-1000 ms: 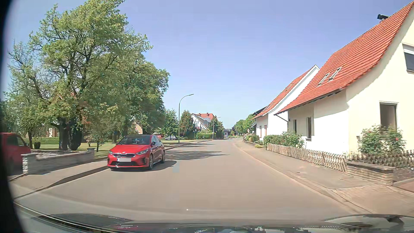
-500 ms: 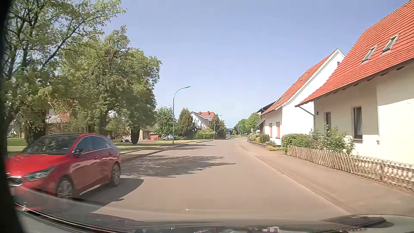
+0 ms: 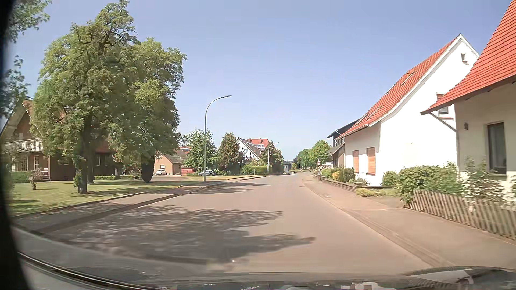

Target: Follow the waypoints while adhering to traffic rules and regulations

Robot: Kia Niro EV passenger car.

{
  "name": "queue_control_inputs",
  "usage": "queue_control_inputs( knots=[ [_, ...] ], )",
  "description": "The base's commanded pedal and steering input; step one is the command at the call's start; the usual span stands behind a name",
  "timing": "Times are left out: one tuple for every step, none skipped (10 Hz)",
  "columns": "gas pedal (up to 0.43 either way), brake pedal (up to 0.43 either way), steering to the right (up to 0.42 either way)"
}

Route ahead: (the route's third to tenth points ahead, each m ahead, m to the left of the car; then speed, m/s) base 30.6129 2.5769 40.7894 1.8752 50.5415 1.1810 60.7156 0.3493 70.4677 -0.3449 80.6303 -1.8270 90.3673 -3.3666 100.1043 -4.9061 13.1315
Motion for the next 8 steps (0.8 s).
queue_control_inputs(
  knots=[
    [0.150, 0.000, -0.003],
    [0.150, 0.000, 0.002],
    [0.150, 0.000, 0.004],
    [0.150, 0.000, 0.004],
    [0.150, 0.000, 0.004],
    [0.150, 0.000, 0.004],
    [0.150, 0.000, 0.004],
    [0.150, 0.000, 0.005]
  ],
)
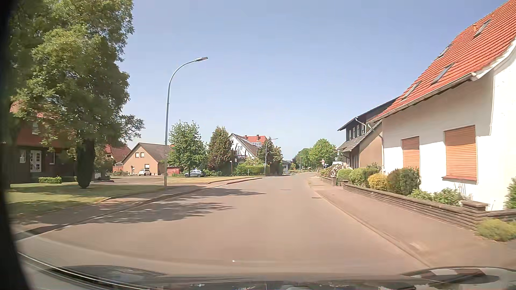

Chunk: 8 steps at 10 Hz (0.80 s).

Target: Follow the waypoints while adhering to traffic rules and regulations

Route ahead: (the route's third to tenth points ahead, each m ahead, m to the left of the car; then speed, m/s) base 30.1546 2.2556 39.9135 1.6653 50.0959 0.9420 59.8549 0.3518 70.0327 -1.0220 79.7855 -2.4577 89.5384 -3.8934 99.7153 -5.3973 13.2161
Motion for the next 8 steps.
queue_control_inputs(
  knots=[
    [0.150, 0.000, 0.006],
    [0.150, 0.000, 0.008],
    [0.150, 0.000, 0.009],
    [0.150, 0.000, 0.010],
    [0.150, 0.000, 0.012],
    [0.150, 0.000, 0.012],
    [0.150, 0.000, 0.013],
    [0.150, 0.000, 0.014]
  ],
)
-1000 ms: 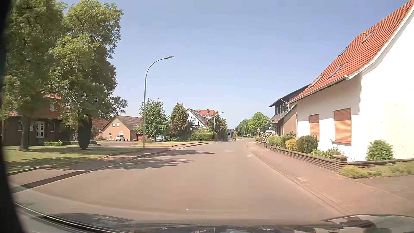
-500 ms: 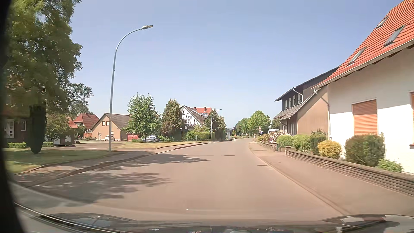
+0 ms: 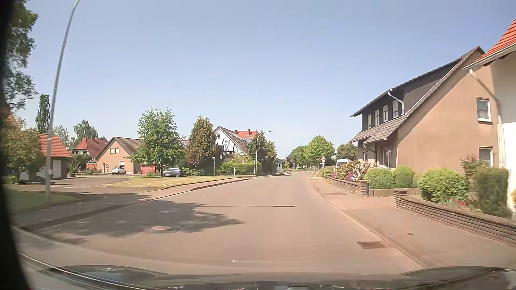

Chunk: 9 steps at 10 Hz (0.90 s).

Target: Follow the waypoints while adhering to traffic rules and regulations

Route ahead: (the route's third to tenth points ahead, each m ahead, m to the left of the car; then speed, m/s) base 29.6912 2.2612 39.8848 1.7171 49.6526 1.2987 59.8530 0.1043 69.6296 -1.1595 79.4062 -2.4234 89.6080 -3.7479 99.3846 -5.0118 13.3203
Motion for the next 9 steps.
queue_control_inputs(
  knots=[
    [0.157, 0.000, 0.014],
    [0.157, 0.000, 0.014],
    [0.157, 0.000, 0.014],
    [0.169, 0.000, 0.014],
    [0.169, 0.000, 0.013],
    [0.169, 0.000, 0.012],
    [0.169, 0.000, 0.012],
    [0.169, 0.000, 0.012],
    [0.169, 0.000, 0.011]
  ],
)
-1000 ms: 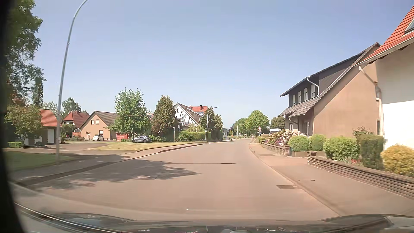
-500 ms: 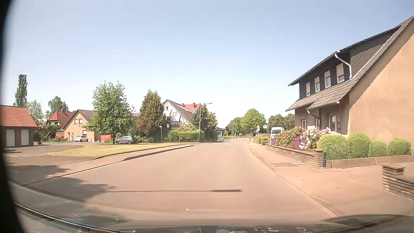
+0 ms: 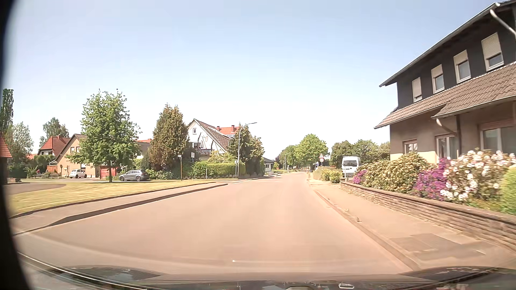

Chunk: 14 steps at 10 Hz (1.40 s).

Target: Follow the waypoints while adhering to traffic rules and regulations

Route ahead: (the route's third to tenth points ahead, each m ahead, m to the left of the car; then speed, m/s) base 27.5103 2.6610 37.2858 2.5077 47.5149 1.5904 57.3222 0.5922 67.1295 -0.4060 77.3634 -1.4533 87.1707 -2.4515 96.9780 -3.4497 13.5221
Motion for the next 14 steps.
queue_control_inputs(
  knots=[
    [0.169, 0.000, 0.011],
    [0.169, 0.000, 0.011],
    [0.169, 0.000, 0.011],
    [0.169, 0.000, 0.011],
    [0.169, 0.000, 0.011],
    [0.157, 0.000, 0.011],
    [0.157, 0.000, 0.011],
    [0.157, 0.000, 0.011],
    [0.157, 0.000, 0.012],
    [0.157, 0.000, 0.011],
    [0.157, 0.000, 0.011],
    [0.157, 0.000, 0.011],
    [0.157, 0.000, 0.011],
    [0.157, 0.000, 0.010]
  ],
)
